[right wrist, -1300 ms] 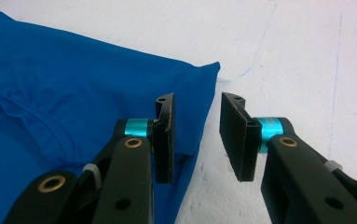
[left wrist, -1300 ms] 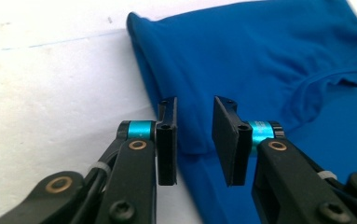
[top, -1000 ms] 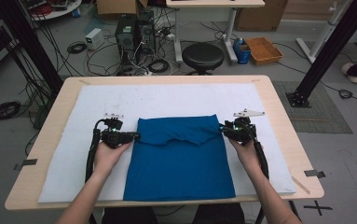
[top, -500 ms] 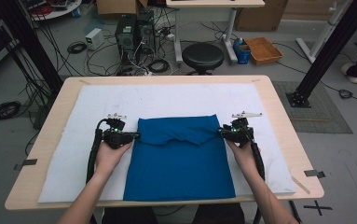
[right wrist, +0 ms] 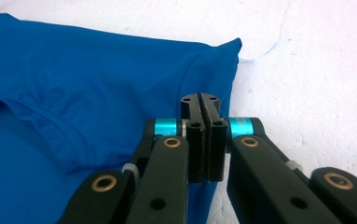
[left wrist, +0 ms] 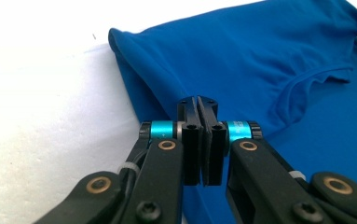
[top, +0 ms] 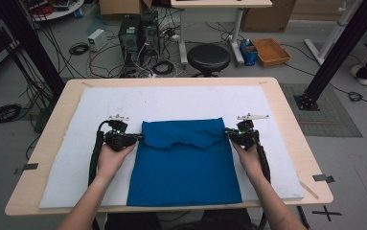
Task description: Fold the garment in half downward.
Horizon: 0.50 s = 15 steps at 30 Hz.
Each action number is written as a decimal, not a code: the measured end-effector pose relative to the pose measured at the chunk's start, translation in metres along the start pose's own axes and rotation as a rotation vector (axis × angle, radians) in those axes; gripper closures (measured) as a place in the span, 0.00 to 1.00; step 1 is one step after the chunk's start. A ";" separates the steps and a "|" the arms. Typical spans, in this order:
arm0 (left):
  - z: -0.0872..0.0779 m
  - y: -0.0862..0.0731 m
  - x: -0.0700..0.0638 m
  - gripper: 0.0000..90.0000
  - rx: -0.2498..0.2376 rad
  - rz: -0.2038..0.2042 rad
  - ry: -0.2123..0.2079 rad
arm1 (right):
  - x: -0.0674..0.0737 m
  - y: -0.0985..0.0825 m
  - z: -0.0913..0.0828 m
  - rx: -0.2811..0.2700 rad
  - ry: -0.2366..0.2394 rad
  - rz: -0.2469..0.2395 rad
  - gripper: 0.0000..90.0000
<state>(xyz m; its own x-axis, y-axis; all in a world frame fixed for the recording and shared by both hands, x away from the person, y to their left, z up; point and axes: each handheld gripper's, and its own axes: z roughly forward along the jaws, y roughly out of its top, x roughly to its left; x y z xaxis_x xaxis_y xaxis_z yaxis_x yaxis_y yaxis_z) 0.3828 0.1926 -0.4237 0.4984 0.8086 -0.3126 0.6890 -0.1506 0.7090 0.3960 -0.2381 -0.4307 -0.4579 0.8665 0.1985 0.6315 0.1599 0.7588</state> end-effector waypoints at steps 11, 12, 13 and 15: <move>-0.026 -0.001 -0.009 0.98 -0.039 0.031 -0.040 | 0.010 -0.003 -0.031 -0.032 0.061 -0.016 1.00; -0.029 -0.002 -0.012 0.98 -0.039 0.036 -0.043 | 0.012 -0.004 -0.035 -0.036 0.064 -0.023 1.00; -0.032 -0.003 -0.014 0.98 -0.037 0.045 -0.049 | 0.014 -0.005 -0.038 -0.035 0.069 -0.025 1.00; -0.039 -0.007 -0.019 0.98 -0.036 0.057 -0.062 | 0.017 -0.008 -0.046 -0.036 0.073 -0.039 1.00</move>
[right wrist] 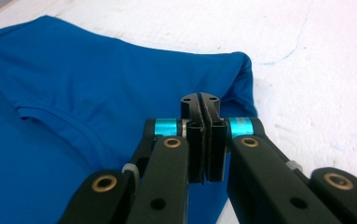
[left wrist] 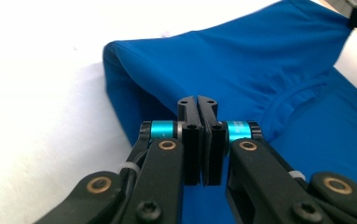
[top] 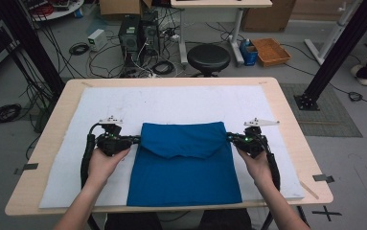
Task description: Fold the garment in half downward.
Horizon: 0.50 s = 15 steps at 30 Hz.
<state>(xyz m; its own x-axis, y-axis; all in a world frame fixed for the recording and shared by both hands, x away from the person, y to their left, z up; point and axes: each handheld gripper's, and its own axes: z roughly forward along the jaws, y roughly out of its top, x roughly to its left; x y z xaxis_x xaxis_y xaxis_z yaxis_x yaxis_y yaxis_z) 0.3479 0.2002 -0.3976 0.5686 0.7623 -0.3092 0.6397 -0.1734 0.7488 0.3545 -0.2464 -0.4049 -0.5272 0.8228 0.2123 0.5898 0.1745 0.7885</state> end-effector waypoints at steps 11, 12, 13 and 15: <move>-0.041 -0.027 -0.035 0.98 0.007 0.053 -0.071 | 0.025 -0.023 -0.047 0.008 0.033 -0.082 1.00; -0.044 -0.031 -0.037 0.98 0.011 0.054 -0.079 | 0.027 -0.026 -0.052 0.004 0.032 -0.090 1.00; -0.048 -0.035 -0.040 0.98 0.013 0.056 -0.086 | 0.030 -0.029 -0.056 0.010 0.034 -0.094 1.00; -0.054 -0.042 -0.045 0.98 0.022 0.056 -0.097 | 0.034 -0.036 -0.063 0.015 0.041 -0.108 1.00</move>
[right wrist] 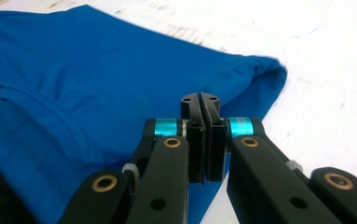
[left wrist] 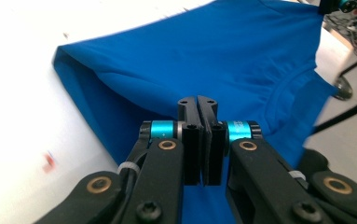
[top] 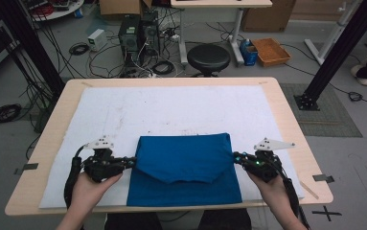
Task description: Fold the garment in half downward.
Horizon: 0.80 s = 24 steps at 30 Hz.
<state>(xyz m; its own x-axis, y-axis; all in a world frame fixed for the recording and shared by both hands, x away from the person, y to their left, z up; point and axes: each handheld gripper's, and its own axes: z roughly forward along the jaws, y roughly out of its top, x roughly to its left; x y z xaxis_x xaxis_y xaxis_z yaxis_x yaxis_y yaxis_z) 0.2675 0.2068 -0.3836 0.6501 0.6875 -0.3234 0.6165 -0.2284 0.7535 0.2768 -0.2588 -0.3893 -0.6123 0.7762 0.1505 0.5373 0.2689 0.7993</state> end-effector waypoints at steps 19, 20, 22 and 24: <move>-0.005 -0.047 -0.019 0.98 0.091 -0.001 -0.026 | 0.041 -0.041 -0.028 0.044 -0.017 -0.110 1.00; -0.005 -0.048 -0.018 0.98 0.099 0.009 -0.020 | 0.041 -0.042 -0.027 0.049 -0.025 -0.117 1.00; -0.003 -0.049 -0.018 0.98 0.107 0.016 -0.013 | 0.040 -0.044 -0.026 0.055 -0.029 -0.119 0.99; -0.002 -0.049 -0.019 0.90 0.103 0.013 -0.005 | 0.039 -0.046 -0.025 0.057 -0.049 -0.132 0.96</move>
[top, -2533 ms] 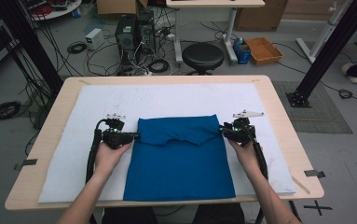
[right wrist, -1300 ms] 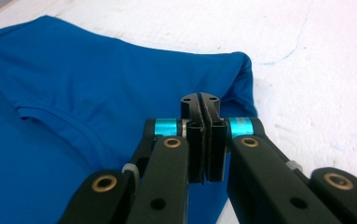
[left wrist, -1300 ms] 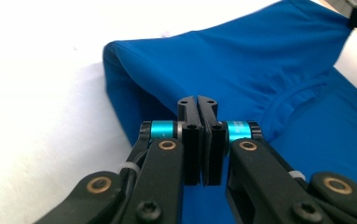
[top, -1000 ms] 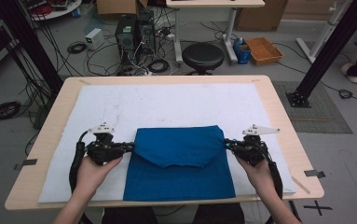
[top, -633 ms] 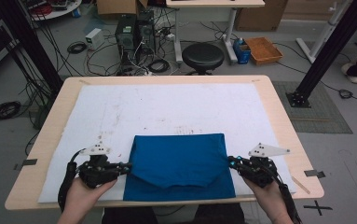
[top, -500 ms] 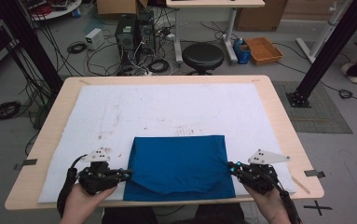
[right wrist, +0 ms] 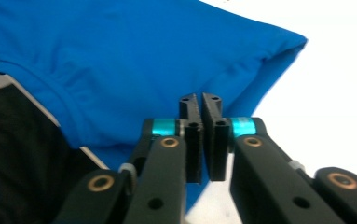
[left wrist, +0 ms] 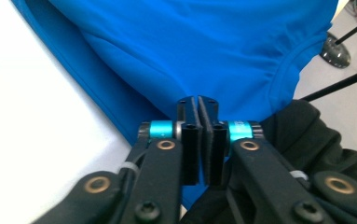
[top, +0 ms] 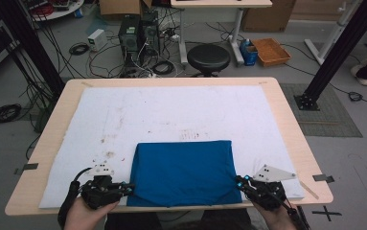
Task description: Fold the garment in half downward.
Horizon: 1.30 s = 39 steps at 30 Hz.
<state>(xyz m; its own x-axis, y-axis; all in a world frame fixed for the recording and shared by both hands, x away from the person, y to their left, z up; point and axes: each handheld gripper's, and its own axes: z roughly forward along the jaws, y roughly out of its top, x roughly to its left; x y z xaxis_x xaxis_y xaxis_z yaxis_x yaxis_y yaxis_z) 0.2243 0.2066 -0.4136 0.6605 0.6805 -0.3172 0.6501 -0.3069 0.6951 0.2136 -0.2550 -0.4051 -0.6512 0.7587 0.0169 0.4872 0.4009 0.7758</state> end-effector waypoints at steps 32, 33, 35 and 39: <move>0.074 0.083 0.095 0.54 -0.091 0.002 0.273 | -0.101 0.062 0.114 0.036 -0.120 0.265 0.63; 0.077 0.083 0.094 0.56 -0.079 0.008 0.277 | -0.102 0.061 0.116 0.047 -0.122 0.268 0.64; 0.080 0.083 0.092 0.60 -0.054 0.026 0.286 | -0.103 0.060 0.120 0.062 -0.112 0.282 0.69; 0.085 0.078 0.091 0.67 -0.030 0.006 0.299 | -0.103 0.055 0.126 0.096 -0.105 0.268 0.79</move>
<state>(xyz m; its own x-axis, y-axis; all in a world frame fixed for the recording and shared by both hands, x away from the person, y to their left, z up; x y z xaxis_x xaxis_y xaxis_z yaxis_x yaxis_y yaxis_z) 0.3669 0.1877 -0.4425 0.5216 0.8458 -0.1119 0.6323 -0.2951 0.7163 0.3809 -0.2461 -0.4437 -0.4305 0.8911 0.1436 0.6896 0.2221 0.6893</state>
